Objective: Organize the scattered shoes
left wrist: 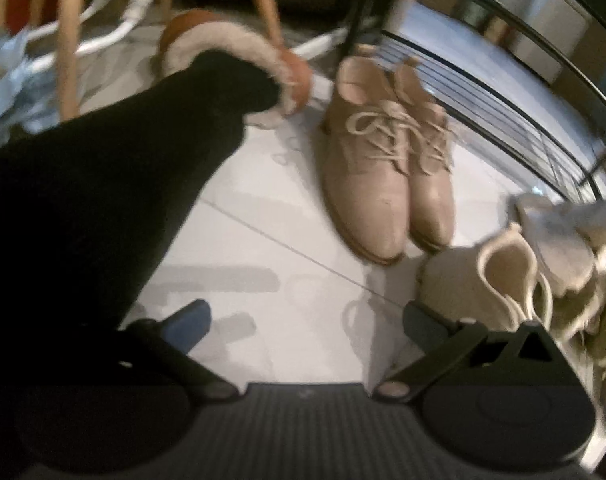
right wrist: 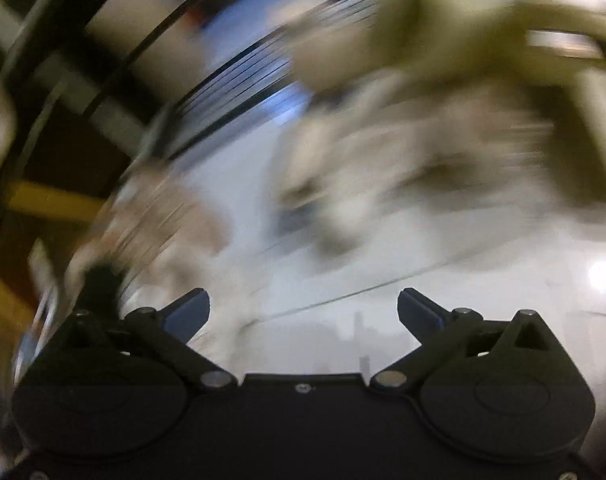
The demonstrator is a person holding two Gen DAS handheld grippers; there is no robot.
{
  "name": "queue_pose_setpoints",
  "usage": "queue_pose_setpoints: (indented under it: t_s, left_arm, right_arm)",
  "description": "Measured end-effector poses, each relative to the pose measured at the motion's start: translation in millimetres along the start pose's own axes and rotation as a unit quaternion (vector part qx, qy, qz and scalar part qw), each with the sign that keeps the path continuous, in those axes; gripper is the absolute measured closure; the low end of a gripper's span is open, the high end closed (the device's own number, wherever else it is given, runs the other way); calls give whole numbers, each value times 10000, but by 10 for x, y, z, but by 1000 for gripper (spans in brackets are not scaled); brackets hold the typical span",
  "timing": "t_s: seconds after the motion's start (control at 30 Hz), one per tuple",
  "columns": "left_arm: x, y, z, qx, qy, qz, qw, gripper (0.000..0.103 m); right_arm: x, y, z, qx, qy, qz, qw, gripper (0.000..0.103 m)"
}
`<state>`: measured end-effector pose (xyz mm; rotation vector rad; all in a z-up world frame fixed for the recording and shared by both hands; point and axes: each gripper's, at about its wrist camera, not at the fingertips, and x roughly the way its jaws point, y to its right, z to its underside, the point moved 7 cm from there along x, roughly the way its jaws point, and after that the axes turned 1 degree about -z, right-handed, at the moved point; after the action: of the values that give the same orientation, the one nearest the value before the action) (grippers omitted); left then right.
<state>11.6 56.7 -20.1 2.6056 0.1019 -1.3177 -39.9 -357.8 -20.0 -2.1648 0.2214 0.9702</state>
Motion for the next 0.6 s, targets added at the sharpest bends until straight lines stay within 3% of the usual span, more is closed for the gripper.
queue_pose_setpoints:
  t_s: [0.07, 0.13, 0.17, 0.2, 0.27, 0.33, 0.43, 0.5, 0.53, 0.6]
  left_arm:
    - [-108, 202, -70, 313, 293, 135, 9990, 1]
    - [-199, 480, -135, 618, 466, 369, 9963, 1]
    - [-231, 630, -164, 738, 490, 524, 9947, 1]
    - [-254, 776, -187, 818, 482, 695, 9931, 1]
    - [-281, 1168, -221, 961, 344, 1179, 9878, 1]
    - [-293, 1527, -236, 1067, 182, 1606, 9811, 1]
    - [-268, 1969, -145, 1448, 125, 1805, 9728, 1]
    - [-189, 2382, 60, 2457, 414, 1458, 9574, 1]
    - [-149, 2557, 170, 2987, 598, 1222, 9446, 1]
    - [-92, 2857, 384, 3970, 982, 930, 9078, 1]
  right_arm:
    - [-188, 383, -83, 812, 437, 101, 9957, 0]
    - [-415, 815, -92, 1941, 1053, 135, 9752, 0]
    - [-470, 913, -91, 2234, 1182, 17, 9675, 0]
    - [-554, 1031, -115, 2700, 1367, -484, 9519, 0]
    - [-637, 1068, -185, 2847, 1509, -729, 9439, 0]
    - [-723, 1056, -245, 2558, 1744, -686, 9484, 0]
    - [-788, 1060, -275, 2222, 2008, -606, 9522, 0]
    - [-760, 1126, -269, 2363, 1977, -704, 9487, 0]
    - [-745, 1158, -268, 2453, 1974, -754, 9461, 0]
    - [-749, 1238, -307, 2542, 1999, -843, 9425, 0]
